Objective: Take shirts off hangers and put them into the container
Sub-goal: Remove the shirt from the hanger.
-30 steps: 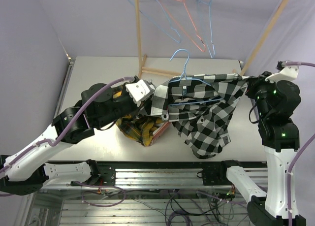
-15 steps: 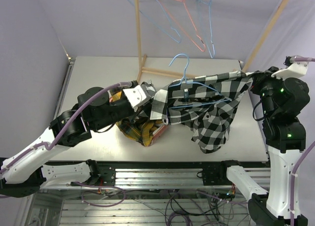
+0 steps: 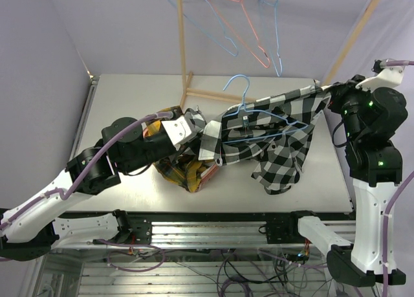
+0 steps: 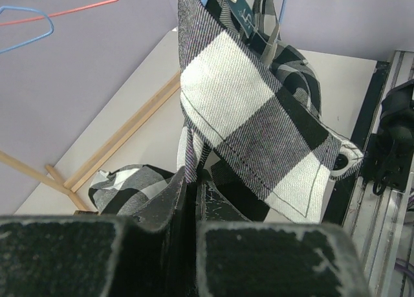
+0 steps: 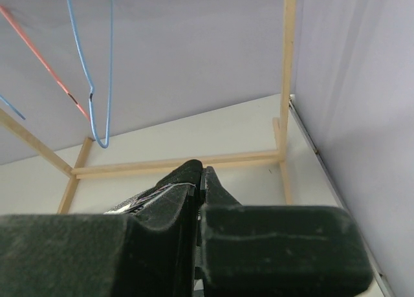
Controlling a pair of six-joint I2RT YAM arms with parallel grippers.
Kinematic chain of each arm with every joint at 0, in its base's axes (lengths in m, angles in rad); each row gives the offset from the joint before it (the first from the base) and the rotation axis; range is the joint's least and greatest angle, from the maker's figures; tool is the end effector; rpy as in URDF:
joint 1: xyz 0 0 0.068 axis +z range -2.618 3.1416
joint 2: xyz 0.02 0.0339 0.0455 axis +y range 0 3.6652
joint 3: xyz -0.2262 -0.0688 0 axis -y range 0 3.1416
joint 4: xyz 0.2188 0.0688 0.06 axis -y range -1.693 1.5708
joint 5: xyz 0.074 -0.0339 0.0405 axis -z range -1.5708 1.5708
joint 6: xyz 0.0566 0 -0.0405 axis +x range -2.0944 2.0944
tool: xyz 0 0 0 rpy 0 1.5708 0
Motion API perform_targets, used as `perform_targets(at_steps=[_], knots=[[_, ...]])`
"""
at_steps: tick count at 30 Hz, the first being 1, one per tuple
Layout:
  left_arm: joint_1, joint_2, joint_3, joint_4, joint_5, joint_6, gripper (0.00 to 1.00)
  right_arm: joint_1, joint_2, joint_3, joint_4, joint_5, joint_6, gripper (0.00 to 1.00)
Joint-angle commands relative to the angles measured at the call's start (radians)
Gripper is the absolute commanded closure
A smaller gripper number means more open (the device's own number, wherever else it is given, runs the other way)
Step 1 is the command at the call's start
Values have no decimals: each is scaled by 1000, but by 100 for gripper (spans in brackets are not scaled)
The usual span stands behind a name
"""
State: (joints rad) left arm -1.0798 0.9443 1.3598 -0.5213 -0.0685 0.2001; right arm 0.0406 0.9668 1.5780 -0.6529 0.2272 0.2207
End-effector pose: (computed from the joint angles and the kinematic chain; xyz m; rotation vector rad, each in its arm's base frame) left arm 0.0945 -0.1684 0.4262 0.9798 1.4045 -0.6025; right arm 0.1657 -0.0060 0.4690 0.3186 1.5796 0.0190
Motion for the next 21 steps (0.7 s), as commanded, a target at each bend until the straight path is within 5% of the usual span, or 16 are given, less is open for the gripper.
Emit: perform_targets(at_steps=[1,21], knots=[[6,-44,11,0,21,16,93,-23,24,-6,83,82,-18,100],[6,50,35,114,63,51,93,-22,45,-70,9,0,-20,100]])
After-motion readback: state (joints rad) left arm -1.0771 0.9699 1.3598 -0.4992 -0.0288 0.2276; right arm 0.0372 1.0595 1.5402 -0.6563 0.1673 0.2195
